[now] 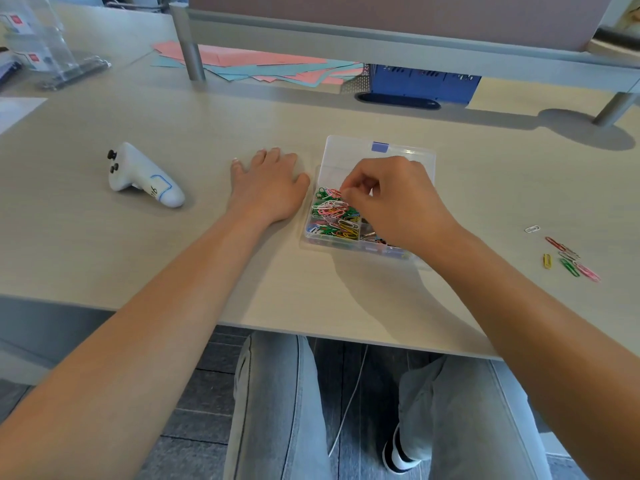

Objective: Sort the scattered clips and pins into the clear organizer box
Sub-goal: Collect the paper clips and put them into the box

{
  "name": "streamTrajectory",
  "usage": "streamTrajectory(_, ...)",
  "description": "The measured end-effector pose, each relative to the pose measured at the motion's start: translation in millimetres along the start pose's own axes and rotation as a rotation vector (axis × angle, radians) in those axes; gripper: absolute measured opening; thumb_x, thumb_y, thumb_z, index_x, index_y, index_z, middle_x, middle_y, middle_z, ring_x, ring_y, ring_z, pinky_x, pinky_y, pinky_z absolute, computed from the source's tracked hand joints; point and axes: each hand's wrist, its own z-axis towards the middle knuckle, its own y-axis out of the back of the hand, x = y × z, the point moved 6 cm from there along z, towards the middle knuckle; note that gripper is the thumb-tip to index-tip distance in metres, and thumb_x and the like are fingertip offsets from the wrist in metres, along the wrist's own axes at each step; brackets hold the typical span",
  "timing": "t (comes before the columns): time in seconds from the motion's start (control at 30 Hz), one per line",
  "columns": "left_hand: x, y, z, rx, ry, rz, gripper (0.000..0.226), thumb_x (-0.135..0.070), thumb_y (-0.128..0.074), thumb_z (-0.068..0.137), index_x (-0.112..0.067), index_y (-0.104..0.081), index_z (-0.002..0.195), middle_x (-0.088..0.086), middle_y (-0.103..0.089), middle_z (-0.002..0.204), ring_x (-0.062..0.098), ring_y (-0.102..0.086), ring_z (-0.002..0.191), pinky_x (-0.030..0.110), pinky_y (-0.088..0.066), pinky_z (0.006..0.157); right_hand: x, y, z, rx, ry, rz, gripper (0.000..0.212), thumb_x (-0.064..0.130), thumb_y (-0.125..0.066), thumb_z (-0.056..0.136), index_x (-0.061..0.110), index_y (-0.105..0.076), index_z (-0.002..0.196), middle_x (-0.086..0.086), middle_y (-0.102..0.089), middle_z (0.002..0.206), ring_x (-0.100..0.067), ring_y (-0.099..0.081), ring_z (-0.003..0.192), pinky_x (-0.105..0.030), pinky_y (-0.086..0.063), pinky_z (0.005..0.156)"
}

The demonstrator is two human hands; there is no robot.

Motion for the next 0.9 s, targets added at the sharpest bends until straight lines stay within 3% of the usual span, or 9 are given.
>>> streamTrajectory(0.17,-4,8,-10,-0.059,-0.012,-0.121,0.045,-0.034,-0.037,0.099,-0.017,-0.052,0.138,0.009,-0.051,0.145,0.03,-0.041,0.137,0.056,-0.023,0.116,-23,27,-14,-0.042,-0.11,0.07,0.013,0.022,-0.063,0.095,0.024,-0.076,0.093,0.012,-0.069,0.081,-0.006,-0.064,0.074,-0.019,-0.051,0.067)
streamTrajectory(0.33,-19,29,-22,-0.139,-0.019,-0.365,0.044,-0.026,-0.041,0.102,-0.012,-0.051,0.142,0.012,-0.052,0.145,0.03,-0.046,0.134,0.039,-0.036,0.11,-54,52,-45,-0.133,-0.226,0.142,0.012,0.02,-0.064,0.094,0.022,-0.076,0.092,0.012,-0.069,0.081,-0.008,-0.063,0.077,-0.017,-0.049,0.068)
streamTrajectory(0.47,-60,46,-40,-0.196,-0.105,-0.396,0.042,-0.03,-0.043,0.103,-0.013,-0.052,0.14,0.008,-0.054,0.142,0.026,-0.048,0.132,0.038,-0.038,0.106,-72,68,-67,-0.167,-0.259,0.16,0.013,0.02,-0.063,0.094,0.023,-0.075,0.089,0.012,-0.069,0.08,-0.003,-0.058,0.072,-0.007,-0.042,0.059)
streamTrajectory(0.67,-138,48,-68,-0.18,-0.267,-0.377,0.04,-0.036,-0.046,0.102,-0.018,-0.054,0.137,-0.001,-0.053,0.14,0.02,-0.047,0.13,0.038,-0.04,0.103,-100,89,-106,-0.206,-0.351,0.171,0.012,0.022,-0.064,0.093,0.024,-0.074,0.086,0.012,-0.067,0.075,-0.007,-0.058,0.074,-0.025,-0.048,0.064)
streamTrajectory(0.77,-180,40,-82,-0.139,-0.341,-0.381,0.04,-0.037,-0.046,0.102,-0.017,-0.056,0.135,-0.001,-0.053,0.141,0.02,-0.046,0.13,0.042,-0.04,0.106,-117,105,-128,-0.236,-0.396,0.151,0.013,0.023,-0.064,0.093,0.026,-0.073,0.085,0.013,-0.063,0.075,-0.005,-0.057,0.073,-0.021,-0.044,0.063)
streamTrajectory(0.9,-244,25,-99,-0.082,-0.454,-0.396,0.038,-0.032,-0.048,0.102,-0.014,-0.057,0.134,0.0,-0.056,0.138,0.019,-0.05,0.127,0.034,-0.04,0.103,-146,126,-159,-0.269,-0.421,0.02,0.007,0.022,-0.066,0.09,0.026,-0.071,0.093,0.01,-0.062,0.094,-0.01,-0.058,0.089,-0.021,-0.044,0.071)
